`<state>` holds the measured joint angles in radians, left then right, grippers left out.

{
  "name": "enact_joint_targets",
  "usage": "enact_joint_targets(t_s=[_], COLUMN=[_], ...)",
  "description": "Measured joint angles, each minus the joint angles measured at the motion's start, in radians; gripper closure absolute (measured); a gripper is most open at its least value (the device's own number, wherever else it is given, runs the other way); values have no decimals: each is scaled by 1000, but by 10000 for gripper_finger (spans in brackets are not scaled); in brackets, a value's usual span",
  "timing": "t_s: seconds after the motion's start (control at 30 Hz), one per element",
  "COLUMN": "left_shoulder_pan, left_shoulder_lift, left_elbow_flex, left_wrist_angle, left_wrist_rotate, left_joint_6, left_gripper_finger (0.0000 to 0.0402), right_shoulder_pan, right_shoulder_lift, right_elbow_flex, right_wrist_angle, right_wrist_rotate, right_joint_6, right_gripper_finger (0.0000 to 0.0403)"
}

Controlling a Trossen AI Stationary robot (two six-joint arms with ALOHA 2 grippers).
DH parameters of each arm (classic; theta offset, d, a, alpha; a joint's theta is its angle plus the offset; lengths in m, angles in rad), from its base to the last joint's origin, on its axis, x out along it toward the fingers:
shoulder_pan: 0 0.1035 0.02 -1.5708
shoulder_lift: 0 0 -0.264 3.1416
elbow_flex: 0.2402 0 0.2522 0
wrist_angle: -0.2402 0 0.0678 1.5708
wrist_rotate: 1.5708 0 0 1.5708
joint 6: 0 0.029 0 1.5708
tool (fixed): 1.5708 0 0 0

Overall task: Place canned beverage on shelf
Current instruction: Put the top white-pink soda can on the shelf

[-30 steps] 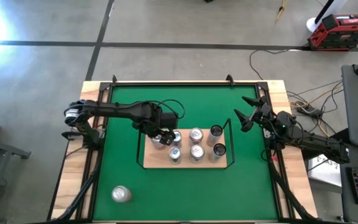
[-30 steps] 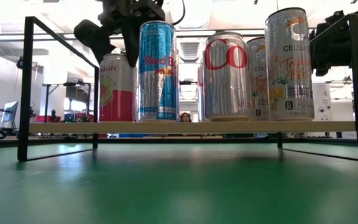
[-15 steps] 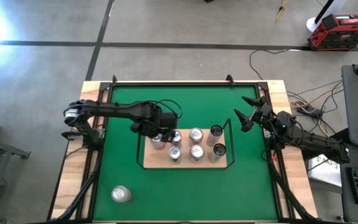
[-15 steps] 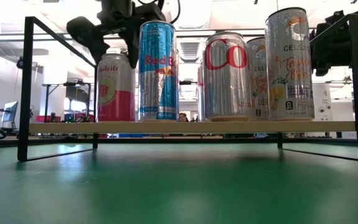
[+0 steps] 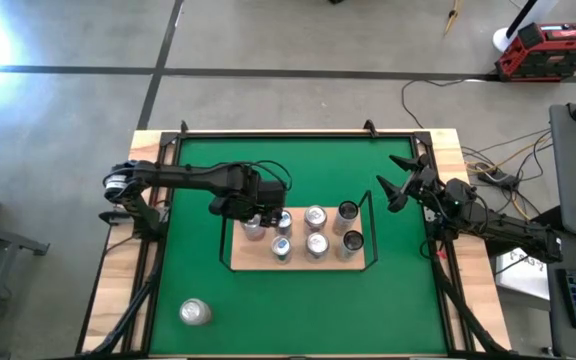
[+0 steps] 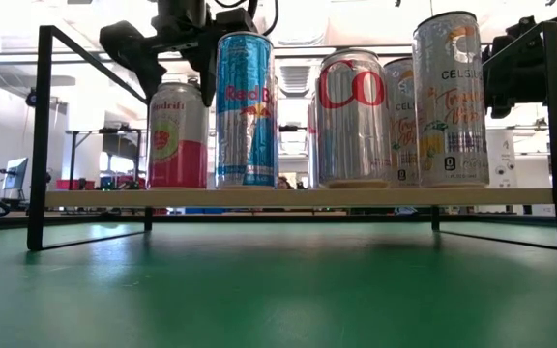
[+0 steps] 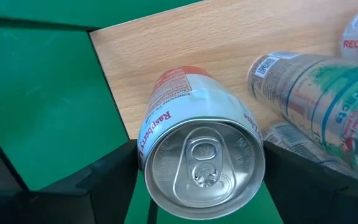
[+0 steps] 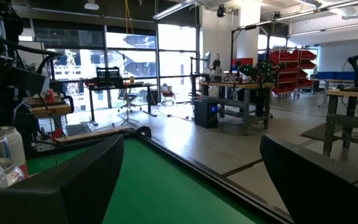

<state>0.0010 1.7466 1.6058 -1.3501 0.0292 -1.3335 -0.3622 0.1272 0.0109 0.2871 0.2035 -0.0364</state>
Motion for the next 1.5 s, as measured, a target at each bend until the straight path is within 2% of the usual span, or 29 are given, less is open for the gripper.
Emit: enact_joint_targets(t_s=[0.17,0.67,0.83,1.03,1.37,1.5], left_shoulder_pan=[0,0,0,0,0,0], left_shoulder_lift=[0,0,-1,-1,-2,-1], left_elbow_flex=[1,3,3,3,3,3], left_wrist_angle=[20,21,20,14,14,10], left_wrist_rotate=[0,10,33,36,35,35], left_joint_6=[73,53,46,7,-14,-57], left_gripper_finger=[98,14,3,31,126,136], right_shoulder_pan=[0,0,0,0,0,0], right_shoulder_lift=[0,0,0,0,0,0], right_elbow_flex=[0,0,0,0,0,0], right_wrist_angle=[0,0,0,0,0,0], right_wrist_rotate=[0,0,0,0,0,0], right_joint_6=[0,1,1,2,1,2], right_gripper_finger=[35,35,35,35,35,35])
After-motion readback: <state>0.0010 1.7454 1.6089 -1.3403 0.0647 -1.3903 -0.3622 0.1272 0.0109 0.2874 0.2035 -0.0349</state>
